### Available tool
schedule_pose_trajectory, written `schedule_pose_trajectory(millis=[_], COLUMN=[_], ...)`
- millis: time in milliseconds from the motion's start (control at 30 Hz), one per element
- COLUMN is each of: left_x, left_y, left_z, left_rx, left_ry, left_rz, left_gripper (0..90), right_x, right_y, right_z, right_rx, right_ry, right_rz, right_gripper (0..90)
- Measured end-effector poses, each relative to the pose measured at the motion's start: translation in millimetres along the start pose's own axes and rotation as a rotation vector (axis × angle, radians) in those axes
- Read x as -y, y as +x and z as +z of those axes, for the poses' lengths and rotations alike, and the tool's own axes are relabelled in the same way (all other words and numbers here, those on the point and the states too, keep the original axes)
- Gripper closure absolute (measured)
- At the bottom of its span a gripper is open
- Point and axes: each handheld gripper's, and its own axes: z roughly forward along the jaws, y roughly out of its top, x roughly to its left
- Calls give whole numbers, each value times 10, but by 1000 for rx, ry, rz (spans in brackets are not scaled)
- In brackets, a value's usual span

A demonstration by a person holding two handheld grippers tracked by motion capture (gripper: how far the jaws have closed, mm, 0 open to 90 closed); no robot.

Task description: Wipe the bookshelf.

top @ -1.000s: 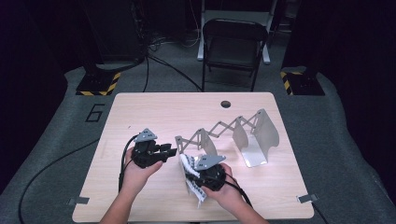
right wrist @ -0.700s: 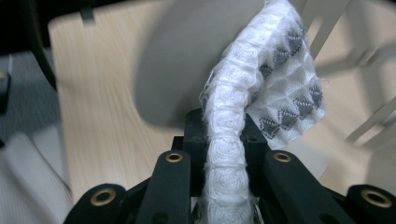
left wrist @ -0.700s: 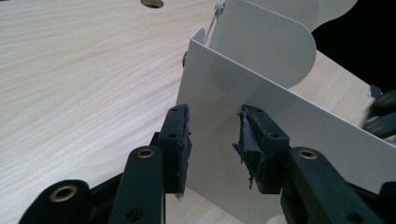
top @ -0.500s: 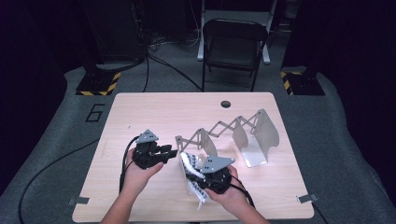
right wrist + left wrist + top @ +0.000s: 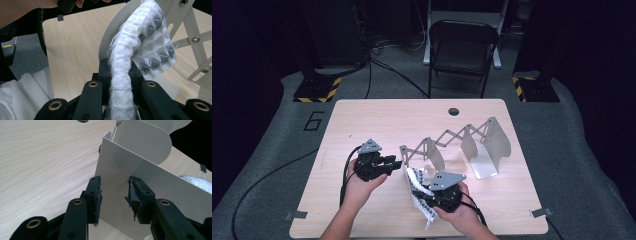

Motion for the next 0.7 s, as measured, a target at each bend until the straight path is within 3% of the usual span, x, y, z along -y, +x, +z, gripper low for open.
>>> schedule_pose_trajectory(millis=[267,333,567,667,700], left_x=[1,0,0,1,1], left_y=[1,4,5,1,0], left_z=[-2,-2,0,-4,-5], left_rx=[5,6,0,3,3], left_ry=[3,3,-1,3,3], left_rz=[-1,-1,-2,-2,-1], left_gripper=[620,620,619,619,619], right_x=[434,452,47,22,60], right_y=[-7,2,57,60,60], right_z=[385,391,30,15,48], right_rx=[-6,-7,-4,-6,-1], right_ry=[181,209,20,21,29], right_rz=[4,0,-15,-38,-25], right_gripper=[780,780,779,780,780])
